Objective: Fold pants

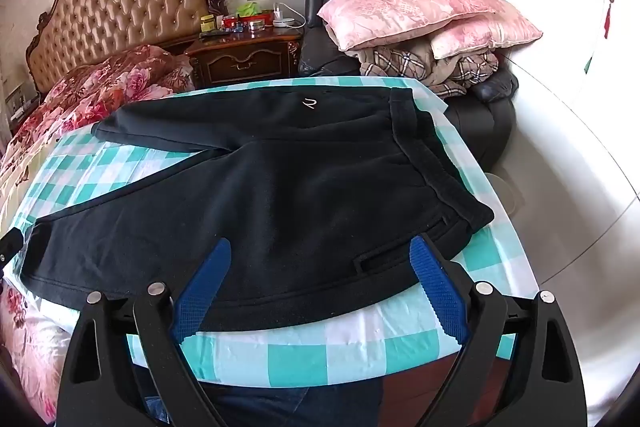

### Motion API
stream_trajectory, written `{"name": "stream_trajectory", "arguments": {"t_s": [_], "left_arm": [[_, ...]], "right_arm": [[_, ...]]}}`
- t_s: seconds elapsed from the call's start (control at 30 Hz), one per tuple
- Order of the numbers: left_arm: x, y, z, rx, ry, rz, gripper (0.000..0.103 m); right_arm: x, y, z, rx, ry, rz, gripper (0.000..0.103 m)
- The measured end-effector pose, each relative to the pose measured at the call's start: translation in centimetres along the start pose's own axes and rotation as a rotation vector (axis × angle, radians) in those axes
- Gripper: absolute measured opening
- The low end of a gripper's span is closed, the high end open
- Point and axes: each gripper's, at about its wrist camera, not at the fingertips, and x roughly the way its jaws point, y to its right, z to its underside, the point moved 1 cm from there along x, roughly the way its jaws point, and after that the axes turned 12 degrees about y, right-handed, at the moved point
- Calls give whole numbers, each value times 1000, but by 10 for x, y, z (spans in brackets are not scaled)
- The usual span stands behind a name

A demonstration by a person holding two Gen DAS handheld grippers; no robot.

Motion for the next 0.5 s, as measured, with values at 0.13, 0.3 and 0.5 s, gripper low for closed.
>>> {"name": "stream_trajectory", "arguments": {"t_s": [0.13,0.3,0.5], "left_arm": [[0,0,0,4,-2,2,101],[1,0,0,11,0,9,101],[1,1,0,5,-1,-2,101]], "right_arm": [[1,0,0,3,-8,-2,88],[0,0,1,9,-9,-5,88],[0,0,1,12,-8,-8,88]]}}
